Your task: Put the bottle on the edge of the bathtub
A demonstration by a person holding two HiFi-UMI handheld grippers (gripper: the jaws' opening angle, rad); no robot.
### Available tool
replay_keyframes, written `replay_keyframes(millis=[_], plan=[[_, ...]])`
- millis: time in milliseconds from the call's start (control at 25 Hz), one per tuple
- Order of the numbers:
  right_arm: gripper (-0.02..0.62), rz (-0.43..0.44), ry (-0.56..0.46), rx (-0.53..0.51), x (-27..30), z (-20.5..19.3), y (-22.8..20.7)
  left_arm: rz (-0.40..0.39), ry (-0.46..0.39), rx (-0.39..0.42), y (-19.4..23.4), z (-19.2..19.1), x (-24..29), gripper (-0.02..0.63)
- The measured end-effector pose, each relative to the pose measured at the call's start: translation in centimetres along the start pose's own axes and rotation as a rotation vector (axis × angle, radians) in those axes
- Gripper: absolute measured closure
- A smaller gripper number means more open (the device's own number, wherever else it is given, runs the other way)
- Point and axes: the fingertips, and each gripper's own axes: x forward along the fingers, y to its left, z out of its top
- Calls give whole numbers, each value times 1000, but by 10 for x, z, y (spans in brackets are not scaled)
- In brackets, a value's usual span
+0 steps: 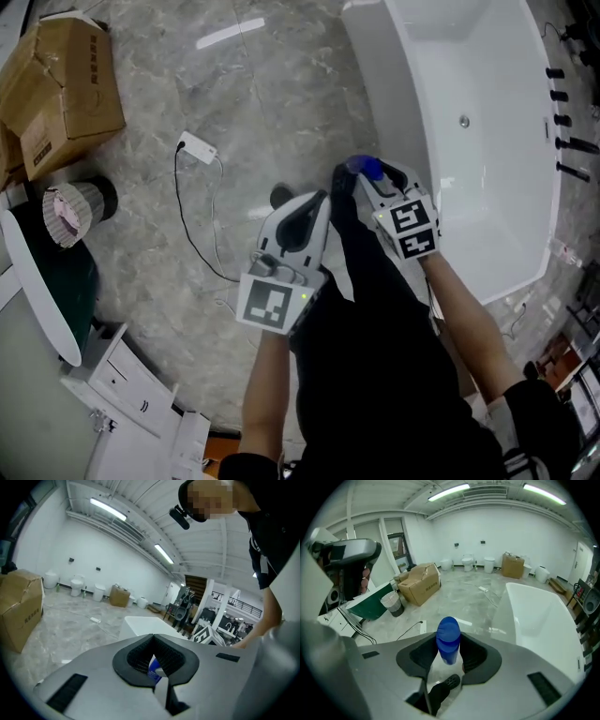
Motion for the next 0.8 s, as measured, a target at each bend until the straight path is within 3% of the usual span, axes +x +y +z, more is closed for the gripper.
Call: replay_keyframes(millis=[200,360,520,800], plan=[[449,1,78,13,53,-16,-17,22,4,-14,35,-16,24,595],[449,7,132,1,99,-45,-28,-12,30,-52,59,-51,48,595],[449,-6,168,2,140,-71,-43,-59,65,-39,78,-83,73,595],[449,-26,239,22,215,-125,-72,-34,96,-91,128,-136,115,595]])
